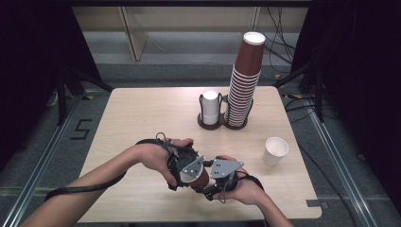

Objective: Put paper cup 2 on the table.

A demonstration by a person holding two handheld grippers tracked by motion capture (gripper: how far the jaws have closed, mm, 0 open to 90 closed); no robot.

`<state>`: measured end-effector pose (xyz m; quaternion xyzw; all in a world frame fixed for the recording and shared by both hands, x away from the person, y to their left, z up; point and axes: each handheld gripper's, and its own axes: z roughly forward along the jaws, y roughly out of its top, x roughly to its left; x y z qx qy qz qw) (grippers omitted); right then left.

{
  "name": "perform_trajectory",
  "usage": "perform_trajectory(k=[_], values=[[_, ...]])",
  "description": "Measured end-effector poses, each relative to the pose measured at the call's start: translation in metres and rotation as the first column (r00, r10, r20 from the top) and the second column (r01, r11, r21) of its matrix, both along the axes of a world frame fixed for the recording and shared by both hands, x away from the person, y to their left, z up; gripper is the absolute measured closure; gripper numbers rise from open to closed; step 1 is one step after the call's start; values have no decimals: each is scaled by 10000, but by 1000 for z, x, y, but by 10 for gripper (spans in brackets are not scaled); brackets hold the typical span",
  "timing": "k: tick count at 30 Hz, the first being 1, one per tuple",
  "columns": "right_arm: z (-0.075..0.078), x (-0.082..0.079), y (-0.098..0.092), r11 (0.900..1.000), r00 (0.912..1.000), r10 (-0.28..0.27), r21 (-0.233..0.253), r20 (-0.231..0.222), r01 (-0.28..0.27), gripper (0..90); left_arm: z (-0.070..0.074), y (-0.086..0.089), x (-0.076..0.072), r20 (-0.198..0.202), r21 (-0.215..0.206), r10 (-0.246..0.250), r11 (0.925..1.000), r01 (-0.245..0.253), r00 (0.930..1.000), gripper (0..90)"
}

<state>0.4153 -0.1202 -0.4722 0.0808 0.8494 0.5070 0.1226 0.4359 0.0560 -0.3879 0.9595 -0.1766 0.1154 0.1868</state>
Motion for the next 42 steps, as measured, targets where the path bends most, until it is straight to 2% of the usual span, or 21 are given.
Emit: perform_trajectory(k=[4, 10, 17, 19, 26, 27, 28, 29, 30, 31, 32, 33, 34, 35, 36, 37, 38, 39, 40, 41, 42], values=[[0, -3, 0, 9999, 9997, -67, 87, -232, 69, 214, 1, 1, 0, -131, -34, 65, 10000, -66, 9999, 91], [2, -1, -5, 9998, 9997, -160, 131, 195, 157, 213, 1, 3, 0, -145, -504, 636, 9967, -642, 9979, 34], [-1, 0, -14, 9989, 9989, -475, 49, 42, 475, 212, 5, 10, 3, -149, -790, 1028, 9915, -1037, 9946, 2], [-1, -2, -18, 9970, 9968, -763, 136, -249, 767, 212, 7, 12, 4, -128, -1019, 1166, 9879, -1173, 9931, 1], [-1, 4, -45, 9871, 9895, -1432, 748, 172, 1415, 212, 6, 27, 6, -332, -2159, 1668, 9615, -1701, 9854, 0], [-1, 4, -45, 9871, 9895, -1432, 748, 172, 1415, 212, 4, 31, 7, -451, -2468, 1927, 9487, -1978, 9802, 0], [-3, 3, -53, 9758, 9813, -1924, 1041, -84, 1923, 212, 0, 36, 7, -677, -3007, 2228, 9249, -2328, 9725, 0], [-3, 3, -57, 9707, 9778, -2096, 1187, -86, 2091, 212, 0, 36, 7, -677, -3007, 2228, 9249, -2328, 9725, 0], [-3, 3, -57, 9707, 9778, -2096, 1187, -86, 2091, 212, -3, 40, 7, -960, -3439, 2440, 9017, -2622, 9650, 0], [-4, 2, -65, 9591, 9688, -2474, 1391, -127, 2467, 212, -8, 46, 7, -1355, -4003, 2781, 8626, -3093, 9509, 0], [-4, 2, -65, 9591, 9688, -2474, 1391, -127, 2467, 212, -8, 46, 7, -1355, -4003, 2781, 8626, -3093, 9509, 0], [-6, 4, -76, 9477, 9597, -2804, 1539, -176, 2797, 212, -17, 55, 5, -2070, -4628, 3284, 7970, -3880, 9216, 0], [-6, 4, -76, 9477, 9597, -2804, 1539, -176, 2797, 212, -17, 55, 5, -2070, -4628, 3284, 7970, -3880, 9216, 0], [-8, 4, -83, 9237, 9414, -3344, 1834, -432, 3365, 211, -26, 61, 5, -2309, -5152, 3649, 7405, -4315, 9019, 0], [-8, 4, -83, 9237, 9414, -3344, 1834, -432, 3365, 211, -26, 61, 5, -2309, -5152, 3649, 7405, -4315, 9019, 0], [-7, 5, -87, 9199, 9365, -3485, 1781, -376, 3495, 211, -29, 63, 5, -2569, -5188, 3621, 7305, -4440, 8960, 0], [-7, 6, -90, 9164, 9330, -3580, 1778, -370, 3587, 210, -33, 68, 6, -2448, -5461, 3907, 7006, -4592, 8874, 0], [-7, 8, -96, 8926, 9133, -4048, 1979, -438, 4051, 210, -41, 72, 1, -3216, -5644, 4381, 6231, -5415, 8394, 0], [-7, 8, -97, 8830, 9057, -4201, 2047, -569, 4225, 209, -41, 72, 1, -3216, -5644, 4381, 6231, -5415, 8394, 0], [-7, 10, -101, 8781, 9007, -4325, 2075, -410, 4311, 209, -49, 78, 1, -3706, -5922, 4594, 5527, -5864, 8072, 0], [-8, 10, -102, 8604, 8857, -4604, 2155, -594, 4617, 209, -51, 80, 1, -3717, -6043, 4681, 5335, -5918, 8017, 0]])
